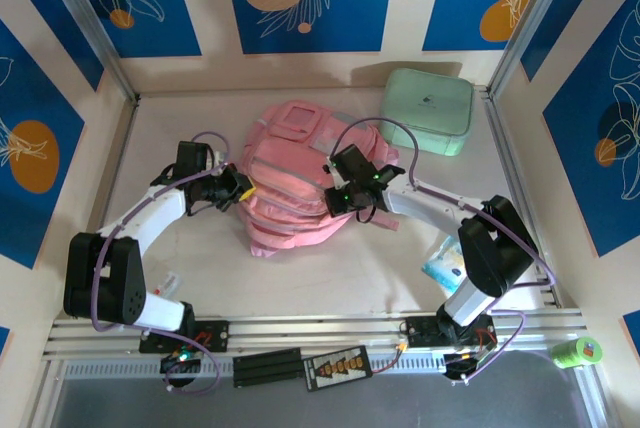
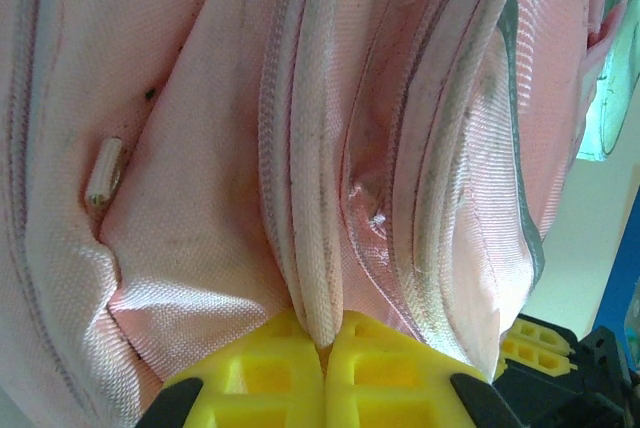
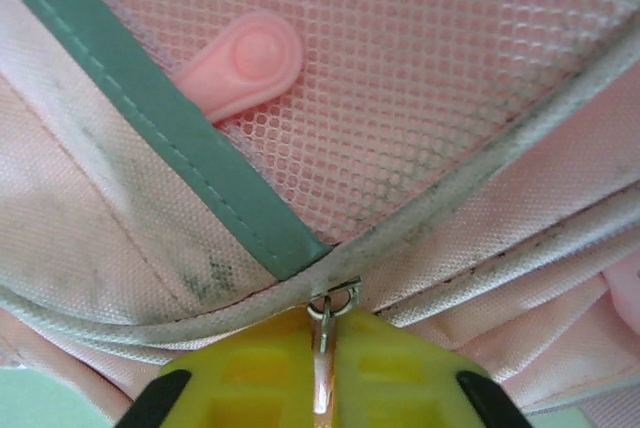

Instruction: Pack books, pencil case, and school supplies into a backpack

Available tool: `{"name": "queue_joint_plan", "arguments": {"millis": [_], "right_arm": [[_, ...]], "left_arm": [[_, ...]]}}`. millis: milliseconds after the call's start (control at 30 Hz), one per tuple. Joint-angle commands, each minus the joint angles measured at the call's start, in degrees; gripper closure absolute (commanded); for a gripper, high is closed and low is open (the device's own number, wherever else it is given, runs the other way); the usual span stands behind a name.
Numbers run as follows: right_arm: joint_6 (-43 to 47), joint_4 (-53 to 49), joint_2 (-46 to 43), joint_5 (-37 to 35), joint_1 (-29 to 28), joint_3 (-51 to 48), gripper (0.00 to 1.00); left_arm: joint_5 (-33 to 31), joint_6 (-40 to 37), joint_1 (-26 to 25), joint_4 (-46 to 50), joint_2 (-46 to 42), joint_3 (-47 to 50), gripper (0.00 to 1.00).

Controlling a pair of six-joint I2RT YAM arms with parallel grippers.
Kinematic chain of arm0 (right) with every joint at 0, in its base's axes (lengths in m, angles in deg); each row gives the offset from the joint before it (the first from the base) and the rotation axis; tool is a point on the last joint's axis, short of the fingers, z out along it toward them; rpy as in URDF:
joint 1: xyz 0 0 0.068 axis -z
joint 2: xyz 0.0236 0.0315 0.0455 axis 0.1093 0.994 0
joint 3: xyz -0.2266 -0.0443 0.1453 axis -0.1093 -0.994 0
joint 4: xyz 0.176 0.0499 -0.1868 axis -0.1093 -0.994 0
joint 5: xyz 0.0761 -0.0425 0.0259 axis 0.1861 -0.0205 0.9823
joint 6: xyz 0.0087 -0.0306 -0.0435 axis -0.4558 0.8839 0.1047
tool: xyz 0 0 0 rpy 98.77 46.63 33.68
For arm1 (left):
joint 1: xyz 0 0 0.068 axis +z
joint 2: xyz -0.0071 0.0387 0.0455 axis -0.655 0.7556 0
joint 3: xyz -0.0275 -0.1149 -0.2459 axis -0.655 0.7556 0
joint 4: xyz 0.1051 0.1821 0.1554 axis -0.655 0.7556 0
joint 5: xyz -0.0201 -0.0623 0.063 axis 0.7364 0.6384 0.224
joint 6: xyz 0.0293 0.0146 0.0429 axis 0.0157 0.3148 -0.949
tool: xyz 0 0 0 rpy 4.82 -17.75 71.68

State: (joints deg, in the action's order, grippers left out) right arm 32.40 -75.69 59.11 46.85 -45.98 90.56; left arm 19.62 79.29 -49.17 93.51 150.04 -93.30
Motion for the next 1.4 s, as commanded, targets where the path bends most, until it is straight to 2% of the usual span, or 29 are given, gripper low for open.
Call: {"name": "queue_joint_plan", "arguments": {"millis": [0, 133, 400, 533, 733, 867, 967, 1033, 1100, 1167, 1233, 1367], "right_arm": [[0.8, -0.7, -2.2, 1.0, -1.1, -1.6, 0.96], [0.3, -0.7, -3.8, 4.7, -2.0, -2.7, 0.98], [-2.8, -0.9, -3.0, 7.6, -5.6, -2.2, 0.98], [-4.6, -0.1, -2.4, 8.8, -7.6, -1.7, 0.97], [-8.5, 1.8, 1.9, 7.9, -11.3, 4.1, 0.96], [-12.2, 4.4, 3.6, 7.5, -12.9, 6.2, 0.92], [-15.6, 4.6, 2.1, 4.7, -12.8, 4.8, 0.80], [-17.6, 5.0, -0.6, 3.4, -11.8, 2.2, 0.72], [-19.0, 6.5, -5.1, 3.2, -10.4, -1.6, 0.62], [-20.4, 8.1, -9.5, 3.8, -8.9, -5.2, 0.53], [-22.3, 9.3, -13.4, 4.6, -6.9, -8.0, 0.47], [-27.5, 10.3, -18.3, 5.2, -2.2, -11.8, 0.43]], "left_arm": [[1.2, 1.3, 0.3, -3.0, -1.5, -0.3, 1.00], [-1.1, 4.5, -0.3, -5.3, -2.4, 1.4, 1.00], [-9.9, 16.9, -2.6, -14.9, -6.9, 10.4, 1.00], [-12.9, 18.8, -3.2, -16.0, -8.7, 11.8, 1.00], [-13.6, 19.0, -4.6, -16.0, -8.4, 11.6, 1.00], [-13.4, 18.9, -5.7, -16.2, -7.8, 11.6, 1.00], [-13.2, 17.5, -5.7, -14.8, -8.0, 11.5, 1.00], [-14.1, 15.0, -5.7, -11.5, -9.0, 10.7, 0.87], [-15.3, 10.8, -5.7, -6.6, -10.5, 9.4, 0.70], [-16.0, 6.4, -5.7, -2.6, -12.1, 8.3, 0.60], [-16.5, 2.3, -5.9, 1.4, -13.3, 7.2, 0.54], [-16.7, -4.4, -8.4, 5.9, -15.6, 5.4, 0.47]]}}
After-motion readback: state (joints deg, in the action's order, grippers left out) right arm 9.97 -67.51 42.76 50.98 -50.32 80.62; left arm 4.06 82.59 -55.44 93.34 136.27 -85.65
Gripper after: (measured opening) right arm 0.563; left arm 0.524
